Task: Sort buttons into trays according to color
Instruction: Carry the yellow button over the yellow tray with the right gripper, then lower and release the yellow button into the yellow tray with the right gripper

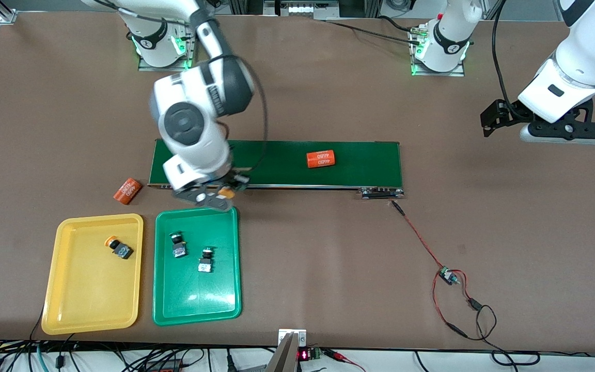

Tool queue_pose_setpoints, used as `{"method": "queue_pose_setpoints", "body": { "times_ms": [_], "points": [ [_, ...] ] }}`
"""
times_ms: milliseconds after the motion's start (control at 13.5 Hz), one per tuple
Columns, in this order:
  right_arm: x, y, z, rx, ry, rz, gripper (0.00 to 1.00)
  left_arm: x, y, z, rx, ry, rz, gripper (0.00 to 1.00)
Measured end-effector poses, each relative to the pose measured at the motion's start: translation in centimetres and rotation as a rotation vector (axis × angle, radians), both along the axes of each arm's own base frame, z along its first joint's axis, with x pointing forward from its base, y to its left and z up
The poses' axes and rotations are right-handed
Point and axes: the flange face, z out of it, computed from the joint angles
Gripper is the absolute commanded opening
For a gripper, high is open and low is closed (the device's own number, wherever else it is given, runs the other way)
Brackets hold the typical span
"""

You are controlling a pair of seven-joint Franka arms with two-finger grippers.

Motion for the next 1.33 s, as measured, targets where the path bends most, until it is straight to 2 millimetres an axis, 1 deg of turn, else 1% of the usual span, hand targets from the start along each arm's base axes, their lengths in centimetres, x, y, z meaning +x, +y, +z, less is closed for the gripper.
{"method": "queue_pose_setpoints", "body": {
  "times_ms": [148, 297, 445, 519, 593, 667, 741, 964, 1038, 1112, 1334],
  "points": [
    [2.5, -5.4, -1.2, -0.011, 0.017, 0.057, 0.00, 0.0, 0.0, 0.0, 0.000, 0.001, -0.001, 1.00],
    [4.7, -11.3, -3.5, -0.045, 0.051, 0.182, 0.00, 0.0, 0.0, 0.3, -0.001, -0.005, -0.001, 1.00],
    [6.5, -18.2, -6.3, -0.075, 0.098, 0.290, 0.00, 0.1, 0.0, 0.9, -0.002, -0.015, 0.001, 1.00],
    [7.2, -21.7, -7.4, -0.075, 0.109, 0.319, 0.00, 0.1, 0.1, 1.0, -0.003, -0.017, 0.002, 1.00],
    [7.8, -24.6, -8.0, -0.076, 0.103, 0.347, 0.00, 0.1, 0.1, 1.1, -0.003, -0.017, 0.002, 1.00],
    [8.3, -26.6, -8.3, -0.080, 0.087, 0.368, 0.00, 0.1, 0.1, 1.1, -0.003, -0.017, 0.002, 1.00],
    [8.7, -27.9, -8.5, -0.090, 0.069, 0.385, 0.00, 0.1, 0.1, 1.1, -0.003, -0.017, 0.002, 1.00],
    [10.3, -30.0, -9.4, -0.163, -0.028, 0.465, 0.00, 0.1, 0.1, 1.1, -0.003, -0.017, 0.002, 1.00],
    [10.9, -31.0, -10.1, -0.186, -0.062, 0.490, 0.00, 0.1, 0.1, 1.1, -0.003, -0.017, 0.002, 1.00],
    [11.3, -32.4, -11.2, -0.208, -0.085, 0.510, 0.00, 0.1, 0.1, 1.1, -0.003, -0.017, 0.002, 1.00],
    [11.6, -38.0, -14.8, -0.255, -0.100, 0.535, 0.00, 0.1, 0.0, 1.1, -0.003, -0.017, 0.001, 1.00]
  ]
}}
